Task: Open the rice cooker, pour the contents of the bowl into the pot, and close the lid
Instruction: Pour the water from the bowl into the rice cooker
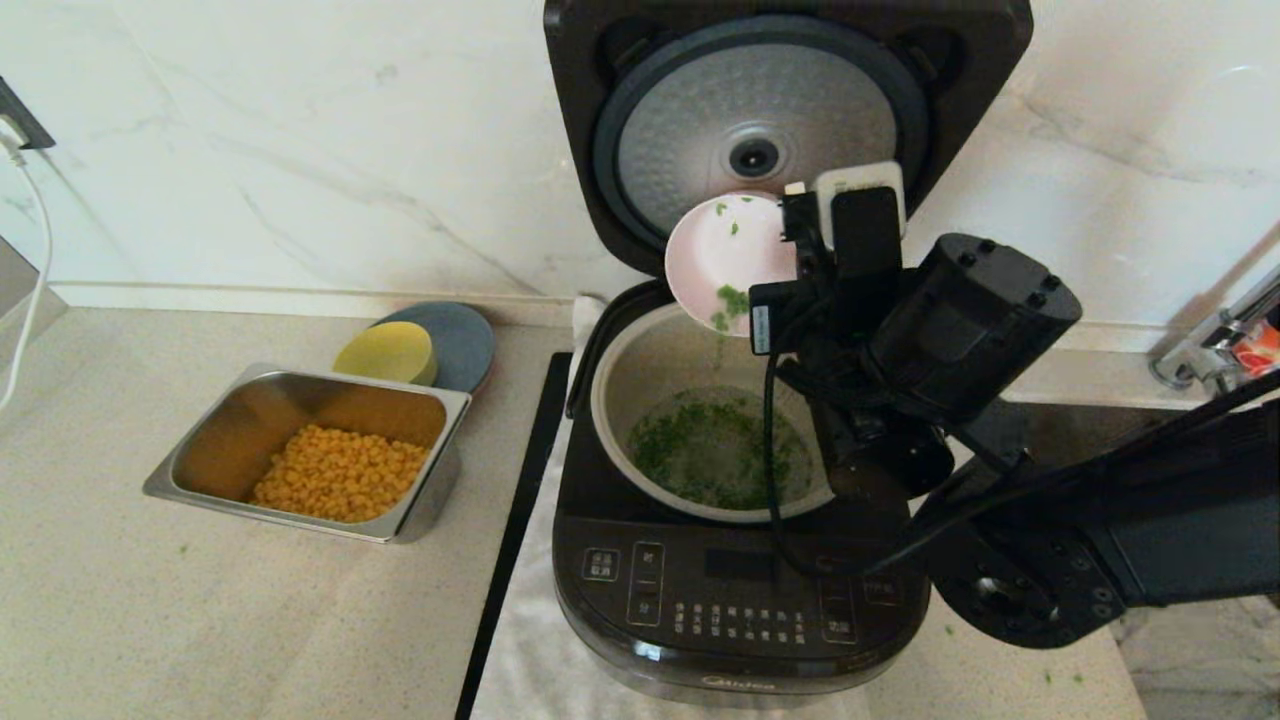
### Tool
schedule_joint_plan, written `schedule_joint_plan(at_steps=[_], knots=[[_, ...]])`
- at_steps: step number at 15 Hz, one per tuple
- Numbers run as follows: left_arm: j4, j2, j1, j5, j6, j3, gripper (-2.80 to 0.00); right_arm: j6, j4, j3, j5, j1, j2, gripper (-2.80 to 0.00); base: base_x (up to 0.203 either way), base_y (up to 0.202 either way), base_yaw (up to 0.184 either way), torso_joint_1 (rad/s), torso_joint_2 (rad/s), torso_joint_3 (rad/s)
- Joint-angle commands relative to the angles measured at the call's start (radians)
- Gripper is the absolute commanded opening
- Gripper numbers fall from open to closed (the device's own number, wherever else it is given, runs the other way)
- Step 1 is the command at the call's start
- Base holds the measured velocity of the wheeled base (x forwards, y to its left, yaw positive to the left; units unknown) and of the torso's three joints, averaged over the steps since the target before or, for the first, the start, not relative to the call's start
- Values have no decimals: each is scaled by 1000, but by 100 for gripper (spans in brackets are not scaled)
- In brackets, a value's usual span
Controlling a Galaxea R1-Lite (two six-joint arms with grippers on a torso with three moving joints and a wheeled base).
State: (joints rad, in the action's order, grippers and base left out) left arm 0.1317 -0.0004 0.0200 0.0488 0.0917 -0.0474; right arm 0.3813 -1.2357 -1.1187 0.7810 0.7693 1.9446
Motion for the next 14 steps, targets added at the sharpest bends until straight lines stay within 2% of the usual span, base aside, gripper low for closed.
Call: schedule_joint_plan(at_steps=[1, 3, 6, 9, 11, 14], knots=[[0, -1, 0, 0, 2, 0, -280, 5, -36, 51, 14, 30, -9, -280, 0, 0, 0, 0, 0, 0], [0, -1, 0, 0, 0, 0, -280, 30, -84, 70, 27, 44, -3, -280, 0, 0, 0, 0, 0, 0], [0, -1, 0, 0, 0, 0, -280, 112, -210, 88, 29, 53, 26, -280, 0, 0, 0, 0, 0, 0], [0, -1, 0, 0, 0, 0, -280, 124, -215, 86, 55, 52, 22, -280, 0, 0, 0, 0, 0, 0], [2, -1, 0, 0, 0, 0, -280, 129, -152, 75, 101, 51, -18, -280, 0, 0, 0, 0, 0, 0], [2, -1, 0, 0, 0, 0, -280, 60, 81, 62, 120, 58, -122, -280, 0, 0, 0, 0, 0, 0]])
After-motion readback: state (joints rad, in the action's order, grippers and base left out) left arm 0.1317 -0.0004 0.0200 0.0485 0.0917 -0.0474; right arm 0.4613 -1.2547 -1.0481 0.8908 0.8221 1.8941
